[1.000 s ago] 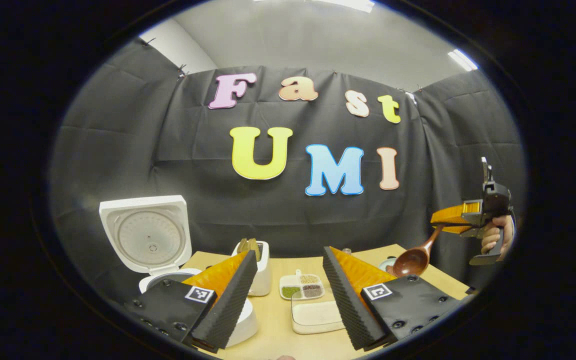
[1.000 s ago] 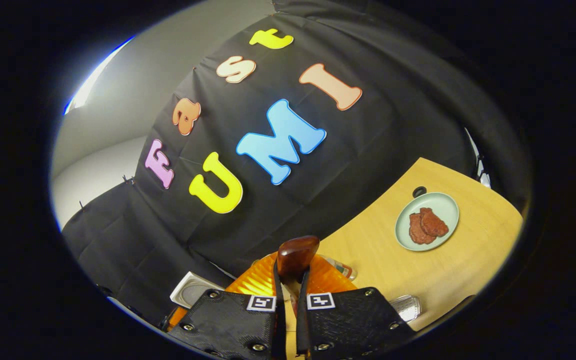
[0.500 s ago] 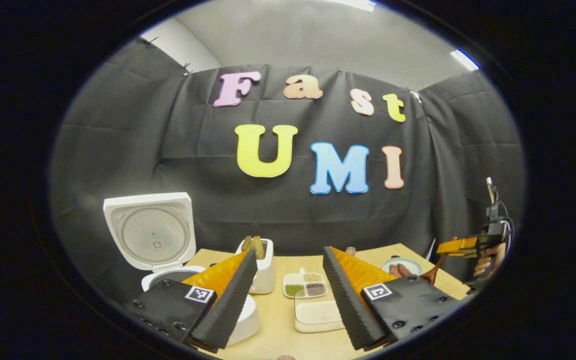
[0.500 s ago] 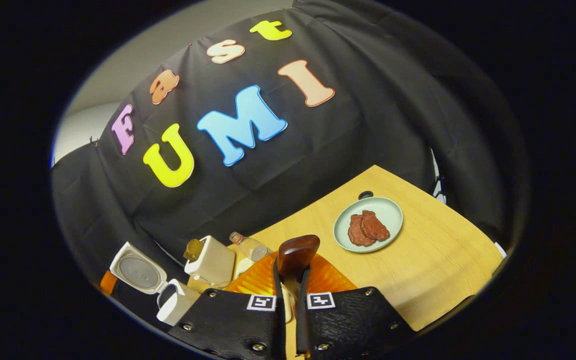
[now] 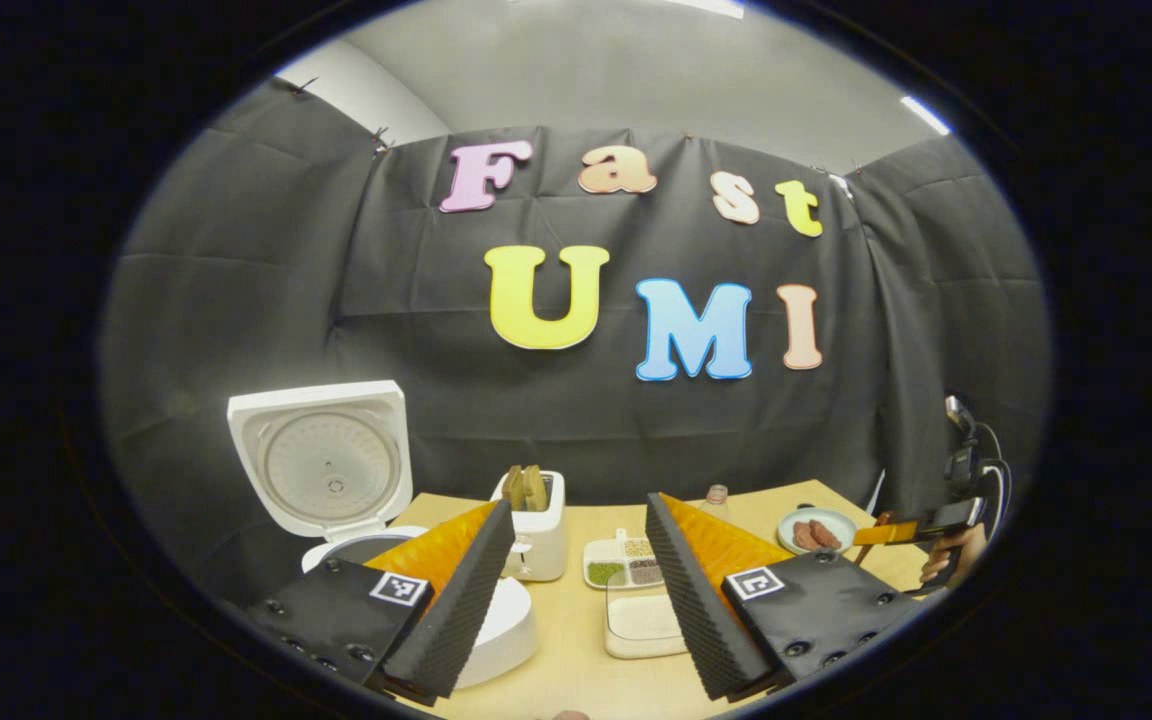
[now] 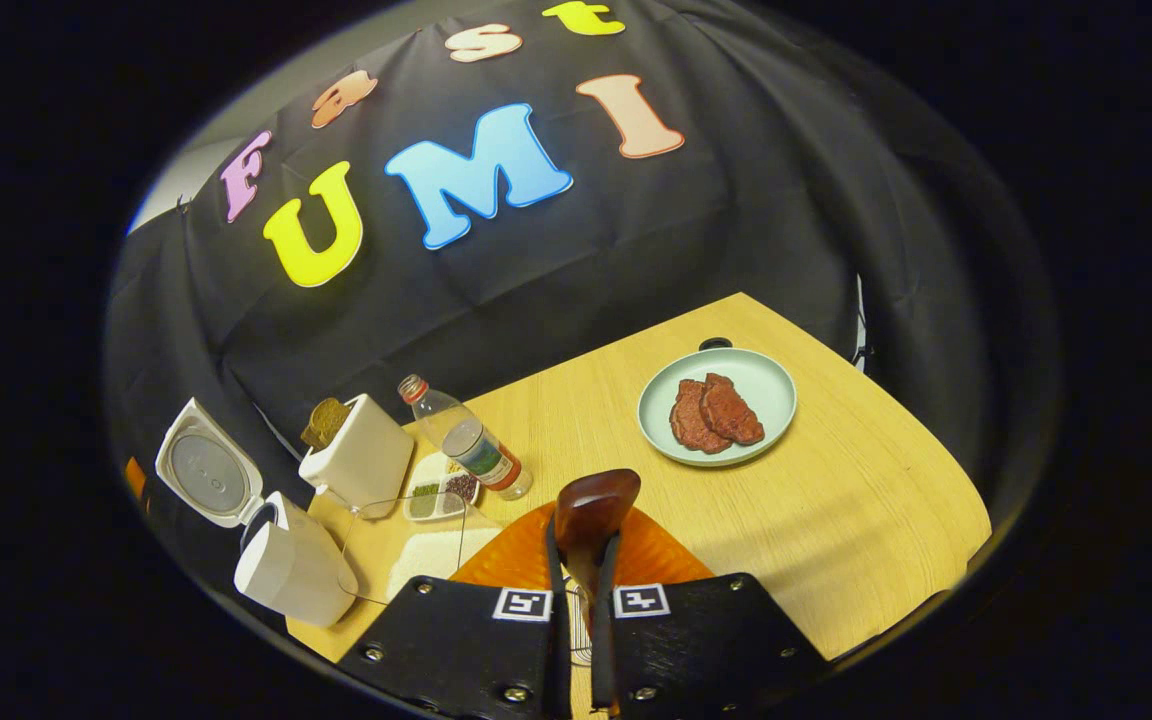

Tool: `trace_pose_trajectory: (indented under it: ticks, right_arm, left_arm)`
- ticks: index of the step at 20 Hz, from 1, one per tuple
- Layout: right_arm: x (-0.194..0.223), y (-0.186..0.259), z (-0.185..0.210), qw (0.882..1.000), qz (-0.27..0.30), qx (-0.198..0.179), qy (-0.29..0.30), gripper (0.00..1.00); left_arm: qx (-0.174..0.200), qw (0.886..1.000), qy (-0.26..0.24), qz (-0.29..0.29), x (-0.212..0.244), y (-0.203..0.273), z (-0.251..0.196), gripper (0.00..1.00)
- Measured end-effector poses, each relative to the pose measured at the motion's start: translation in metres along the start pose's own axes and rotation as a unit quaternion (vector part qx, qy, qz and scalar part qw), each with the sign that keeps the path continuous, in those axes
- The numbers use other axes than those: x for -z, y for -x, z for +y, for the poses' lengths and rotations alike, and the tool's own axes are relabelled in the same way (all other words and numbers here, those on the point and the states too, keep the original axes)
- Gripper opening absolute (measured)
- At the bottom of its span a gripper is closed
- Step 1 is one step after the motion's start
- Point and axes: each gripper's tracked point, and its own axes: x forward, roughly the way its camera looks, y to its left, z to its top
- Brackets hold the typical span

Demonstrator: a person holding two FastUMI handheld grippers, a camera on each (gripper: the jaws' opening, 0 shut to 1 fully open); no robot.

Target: Close the left gripper, press the button to open the rice cooker; take a wooden spoon from the chopstick holder with the right hand, scoop a spoonful of rice and pour it into the rice cooker, then put the wooden spoon back into the chopstick holder.

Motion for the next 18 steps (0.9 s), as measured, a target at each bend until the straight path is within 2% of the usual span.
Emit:
trace_pose_trajectory:
  ticks: [4, 5, 6, 8, 9, 10, 13, 18]
  right_arm:
    - [0.013, -0.001, 0.001, 0.999, 0.003, 0.003, 0.045, 0.09]
    - [0.014, 0.006, -0.001, 0.998, 0.003, 0.006, 0.060, 0.14]
    - [0.012, 0.011, -0.004, 0.997, -0.004, 0.009, 0.075, 0.27]
    - [-0.003, 0.027, -0.018, 0.992, -0.038, 0.045, 0.115, 0.99]
    - [-0.013, 0.039, -0.016, 0.988, -0.059, 0.049, 0.132, 0.96]
    - [-0.023, 0.054, -0.005, 0.985, -0.078, 0.046, 0.145, 0.98]
    - [-0.060, 0.091, 0.037, 0.974, -0.140, 0.015, 0.177, 0.98]
    - [-0.107, 0.118, 0.106, 0.965, -0.198, -0.035, 0.171, 0.98]
  left_arm:
    - [-0.007, 1.000, -0.001, 0.003, 0.003, -0.002, 0.003, 0.93]
    - [-0.007, 1.000, 0.000, 0.004, 0.003, -0.003, 0.002, 0.93]
    - [-0.007, 1.000, 0.000, 0.003, 0.001, -0.004, 0.002, 0.93]
    - [-0.014, 1.000, 0.003, 0.002, 0.002, -0.007, 0.007, 0.92]
    - [-0.017, 1.000, 0.008, 0.001, 0.002, -0.008, 0.009, 0.92]
    - [-0.020, 1.000, 0.016, -0.002, 0.000, -0.010, 0.011, 0.94]
    - [-0.025, 0.999, 0.036, -0.006, -0.004, -0.017, 0.018, 0.96]
    - [-0.046, 0.999, 0.025, -0.001, -0.015, -0.027, 0.049, 0.98]
